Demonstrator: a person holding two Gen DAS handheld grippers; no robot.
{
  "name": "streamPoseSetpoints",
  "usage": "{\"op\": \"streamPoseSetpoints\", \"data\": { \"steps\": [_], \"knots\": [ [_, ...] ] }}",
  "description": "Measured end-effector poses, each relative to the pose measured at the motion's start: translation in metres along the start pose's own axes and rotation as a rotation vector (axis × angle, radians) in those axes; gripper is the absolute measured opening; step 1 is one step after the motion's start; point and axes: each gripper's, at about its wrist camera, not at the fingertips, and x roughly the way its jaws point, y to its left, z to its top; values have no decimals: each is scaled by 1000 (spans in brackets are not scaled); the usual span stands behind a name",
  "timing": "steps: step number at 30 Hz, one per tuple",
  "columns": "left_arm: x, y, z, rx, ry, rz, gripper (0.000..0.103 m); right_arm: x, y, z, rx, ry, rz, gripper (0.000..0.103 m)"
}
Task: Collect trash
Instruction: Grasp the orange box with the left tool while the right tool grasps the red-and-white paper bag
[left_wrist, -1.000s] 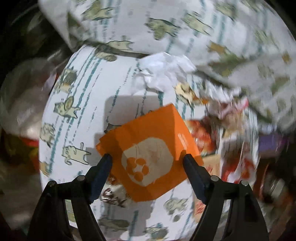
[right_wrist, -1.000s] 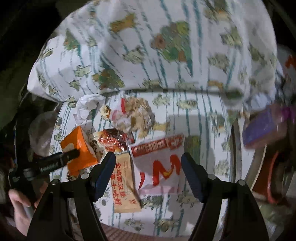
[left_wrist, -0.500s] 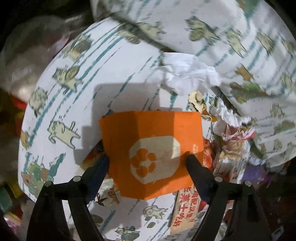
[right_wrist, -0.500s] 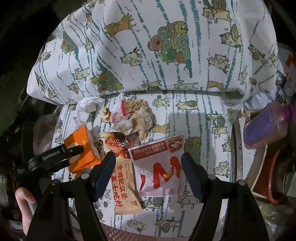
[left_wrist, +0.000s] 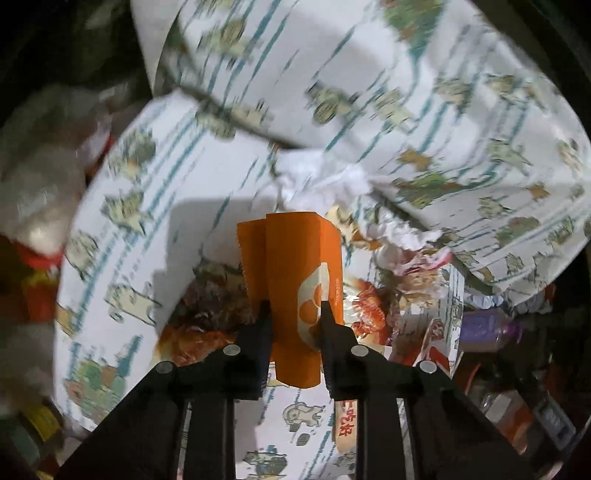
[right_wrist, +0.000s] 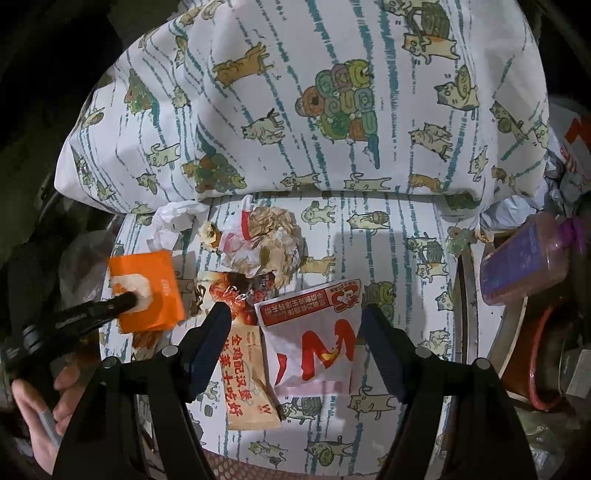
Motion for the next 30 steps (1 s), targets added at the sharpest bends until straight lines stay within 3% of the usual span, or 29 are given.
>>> {"op": "streamPoseSetpoints", "data": {
  "steps": [5, 11, 15, 18, 21, 23, 26, 30],
  "knots": [
    [-40, -10, -5, 117, -103, 23, 24, 8, -5, -2, -16, 29, -30, 76],
    [-64, -23, -15, 256, -193, 79, 24, 56, 10, -23, -163, 191, -101, 80],
    [-69, -18, -17, 249, -194, 91, 24, 80, 4, -34, -114, 265, -154, 80],
    [-75, -17, -18, 279, -233, 142, 24, 85, -4, -35, -60, 292, -176, 76],
    [-79, -14, -17, 286, -239, 155, 25, 84, -12, -34, 1, 302, -145, 61],
    [-82, -8, -16, 271, -230, 146, 25, 84, -16, -34, 29, 319, -122, 34],
    [-90, -3, -16, 255, -237, 126, 25, 84, -21, -37, 75, 371, -95, 5],
    [-100, -5, -18, 270, -283, 153, 25, 56, -10, -35, 24, 267, -91, 0]
  ]
}}
